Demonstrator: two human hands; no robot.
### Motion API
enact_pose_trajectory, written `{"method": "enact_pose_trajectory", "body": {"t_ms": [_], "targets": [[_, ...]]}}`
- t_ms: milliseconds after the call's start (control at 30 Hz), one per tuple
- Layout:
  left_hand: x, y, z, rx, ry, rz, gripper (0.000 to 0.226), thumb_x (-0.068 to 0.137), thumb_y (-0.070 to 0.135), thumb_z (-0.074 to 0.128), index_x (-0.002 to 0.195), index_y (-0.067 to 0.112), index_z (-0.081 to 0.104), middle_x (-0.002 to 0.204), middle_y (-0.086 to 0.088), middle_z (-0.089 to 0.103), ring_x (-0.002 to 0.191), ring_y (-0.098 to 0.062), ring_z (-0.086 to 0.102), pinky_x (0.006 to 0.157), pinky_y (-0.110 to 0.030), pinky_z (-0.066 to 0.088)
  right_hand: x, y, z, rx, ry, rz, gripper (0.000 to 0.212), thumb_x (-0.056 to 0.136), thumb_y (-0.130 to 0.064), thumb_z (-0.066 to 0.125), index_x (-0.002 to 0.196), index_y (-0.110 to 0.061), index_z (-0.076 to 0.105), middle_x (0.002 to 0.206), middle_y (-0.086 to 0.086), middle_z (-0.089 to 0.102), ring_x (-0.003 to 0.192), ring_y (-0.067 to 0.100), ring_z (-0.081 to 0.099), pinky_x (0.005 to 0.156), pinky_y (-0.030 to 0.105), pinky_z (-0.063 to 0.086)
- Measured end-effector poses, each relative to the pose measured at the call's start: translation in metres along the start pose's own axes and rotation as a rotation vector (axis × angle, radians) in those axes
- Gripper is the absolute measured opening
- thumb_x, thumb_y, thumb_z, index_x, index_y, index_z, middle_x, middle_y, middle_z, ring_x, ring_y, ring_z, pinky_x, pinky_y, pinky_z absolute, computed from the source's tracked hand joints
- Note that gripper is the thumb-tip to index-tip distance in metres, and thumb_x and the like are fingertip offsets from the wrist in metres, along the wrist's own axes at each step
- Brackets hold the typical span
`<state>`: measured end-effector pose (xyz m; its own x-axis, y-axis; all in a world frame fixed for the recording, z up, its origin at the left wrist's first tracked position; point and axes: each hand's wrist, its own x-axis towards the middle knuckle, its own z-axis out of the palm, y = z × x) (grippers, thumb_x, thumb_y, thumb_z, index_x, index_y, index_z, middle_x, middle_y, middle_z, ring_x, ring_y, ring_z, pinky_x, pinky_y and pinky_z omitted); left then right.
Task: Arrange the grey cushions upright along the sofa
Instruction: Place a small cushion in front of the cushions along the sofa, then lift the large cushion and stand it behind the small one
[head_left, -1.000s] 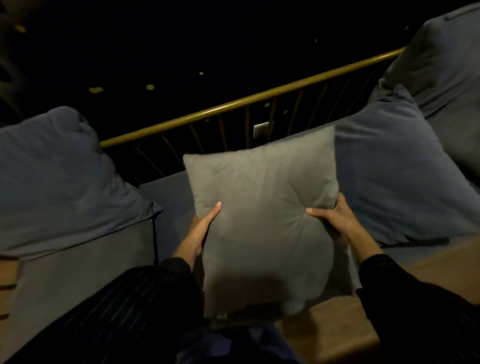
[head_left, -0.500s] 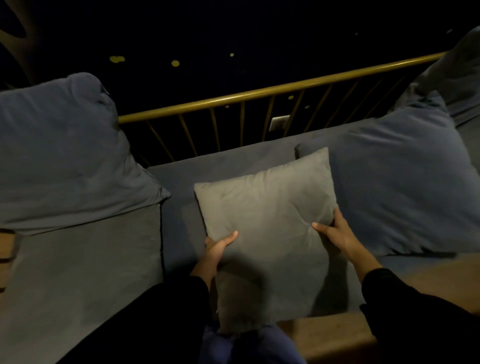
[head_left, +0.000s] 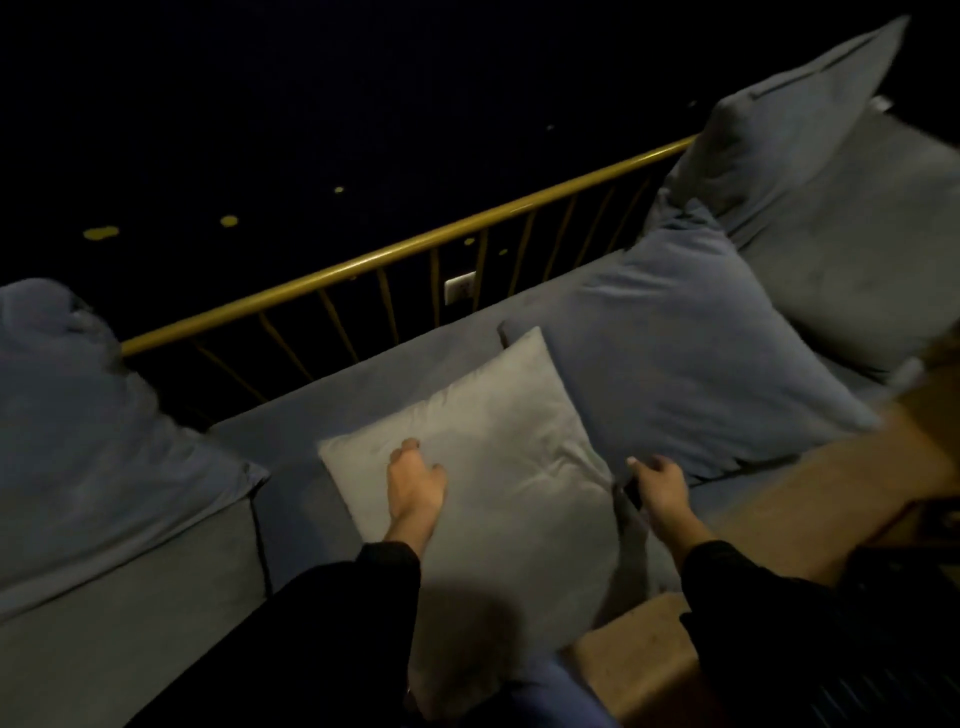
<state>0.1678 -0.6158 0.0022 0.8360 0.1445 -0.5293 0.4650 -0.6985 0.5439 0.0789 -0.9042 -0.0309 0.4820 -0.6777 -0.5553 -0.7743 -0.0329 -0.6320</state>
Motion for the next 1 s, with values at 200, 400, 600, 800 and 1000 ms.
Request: {"method": "enact_pose_trajectory", "body": {"t_ms": [200,400,600,800,1000], "targets": [[0.039,0.127,0.052,0.057,-0.18,0.273,0.064,0.087,0.019,0.067,0.146,0.006,0.042,0.146,-0.017,0.052,0.133,-0.033,0.052,0.11,-0.043,0.044,0.125,0.08,-0.05,0.454,0.199,0.154,0.144,0.027,-0.081,0.078,0.14,0.0,0.042,0.14,0.018,0.055,0.128,0.038,0.054,0.101,0.05,0.05],[0.073,0.274,0.132,0.175,-0.294,0.453,0.085,0.083,0.037,0.074,0.151,0.006,0.033,0.155,-0.016,0.039,0.142,-0.035,0.039,0.116,-0.042,0.034,0.092,-0.003,-0.075,0.798,0.172,0.214,0.108,0.05,-0.036,0.094,0.141,-0.007,0.042,0.136,0.01,0.059,0.12,0.026,0.061,0.1,0.044,0.051],[0.158,0.341,0.191,0.133,-0.43,0.377,0.117,0.048,0.069,0.083,0.145,0.016,0.045,0.147,-0.005,0.053,0.135,-0.024,0.051,0.114,-0.042,0.041,0.134,0.01,-0.077,0.841,0.048,0.39,0.083,0.067,-0.014,0.085,0.14,-0.004,0.047,0.136,0.008,0.06,0.112,0.021,0.062,0.098,0.037,0.049],[0.187,0.369,0.206,0.141,-0.618,0.289,0.137,0.041,0.056,0.093,0.154,0.026,0.023,0.154,0.005,0.041,0.14,-0.018,0.044,0.116,-0.042,0.037,0.164,0.021,-0.078,0.867,-0.064,0.498,0.129,0.029,-0.041,0.094,0.144,-0.011,0.042,0.131,0.004,0.064,0.108,0.021,0.065,0.096,0.039,0.051],[0.176,0.366,0.209,0.051,-0.592,0.239,0.122,0.036,0.052,0.097,0.143,0.029,0.044,0.14,0.009,0.058,0.125,-0.015,0.058,0.108,-0.041,0.047,0.164,0.03,-0.079,0.896,-0.016,0.515,0.132,0.027,-0.041,0.096,0.144,-0.013,0.042,0.133,0.006,0.064,0.117,0.03,0.063,0.093,0.039,0.053]]}}
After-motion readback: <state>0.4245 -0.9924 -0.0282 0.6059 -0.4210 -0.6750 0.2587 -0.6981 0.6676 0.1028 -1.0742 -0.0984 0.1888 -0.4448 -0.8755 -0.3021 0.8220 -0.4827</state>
